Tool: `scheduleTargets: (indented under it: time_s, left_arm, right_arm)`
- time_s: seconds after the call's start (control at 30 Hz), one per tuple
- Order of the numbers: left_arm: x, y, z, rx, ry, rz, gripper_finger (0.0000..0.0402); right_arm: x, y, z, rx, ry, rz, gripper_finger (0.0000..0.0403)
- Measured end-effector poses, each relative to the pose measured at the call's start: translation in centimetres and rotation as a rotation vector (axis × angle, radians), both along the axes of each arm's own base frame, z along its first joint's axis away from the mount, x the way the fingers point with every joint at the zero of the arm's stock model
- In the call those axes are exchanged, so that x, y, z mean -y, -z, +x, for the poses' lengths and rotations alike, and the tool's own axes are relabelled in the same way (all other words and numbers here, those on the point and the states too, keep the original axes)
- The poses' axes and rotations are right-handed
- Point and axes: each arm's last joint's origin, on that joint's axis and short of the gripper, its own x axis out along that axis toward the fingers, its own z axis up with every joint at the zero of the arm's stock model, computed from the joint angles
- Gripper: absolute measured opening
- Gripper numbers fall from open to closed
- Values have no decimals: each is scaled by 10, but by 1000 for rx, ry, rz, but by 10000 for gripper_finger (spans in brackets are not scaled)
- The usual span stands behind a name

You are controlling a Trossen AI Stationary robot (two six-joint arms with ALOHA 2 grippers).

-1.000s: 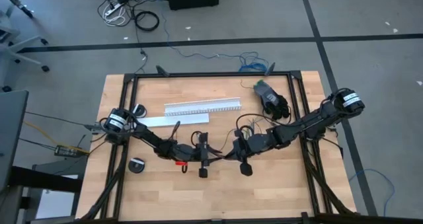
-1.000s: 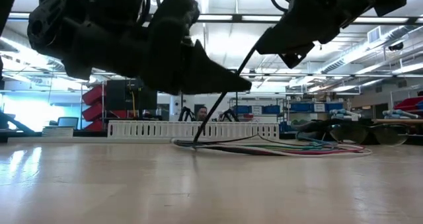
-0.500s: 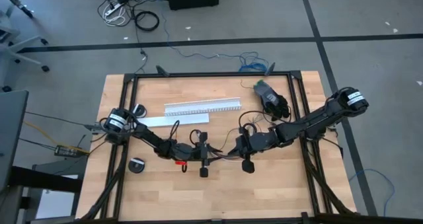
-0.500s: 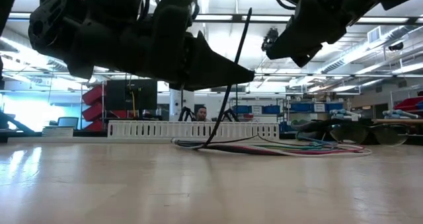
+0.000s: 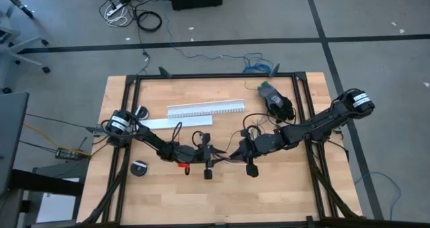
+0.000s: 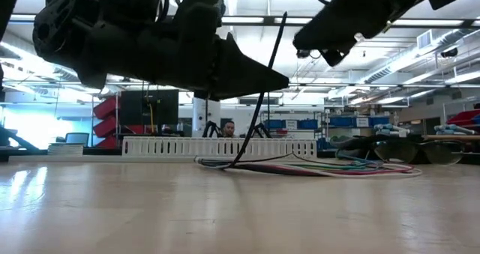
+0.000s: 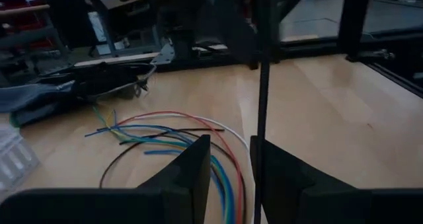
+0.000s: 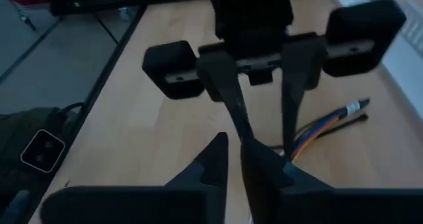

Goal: Ziptie cables
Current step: Wrap the colored wires together using a zip tie

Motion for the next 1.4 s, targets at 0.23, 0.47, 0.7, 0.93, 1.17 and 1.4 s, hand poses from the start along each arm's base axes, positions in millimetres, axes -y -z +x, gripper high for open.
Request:
scheduleTargets:
  time_s: [0.23,0.47,0.7,0.93,1.17,1.4]
  left_arm:
    - [-2,-6,1,56,-5,3,101]
    - [-3,-6,1,60,-7,3,101]
    - [-4,-7,2,64,-10,2,101]
    - [-4,-7,2,64,-10,2,101]
    - [-4,-7,2,64,-7,2,101]
    - [-4,-7,2,64,-7,2,101]
  right_arm:
    - [2,-1,1,18,15,-48,133]
    - [4,-3,4,58,67,-82,192]
    - [2,12,13,54,61,-86,193]
    - [2,13,16,73,64,-108,166]
    - [2,13,15,68,77,-118,109]
    - [2,13,15,68,75,-124,24]
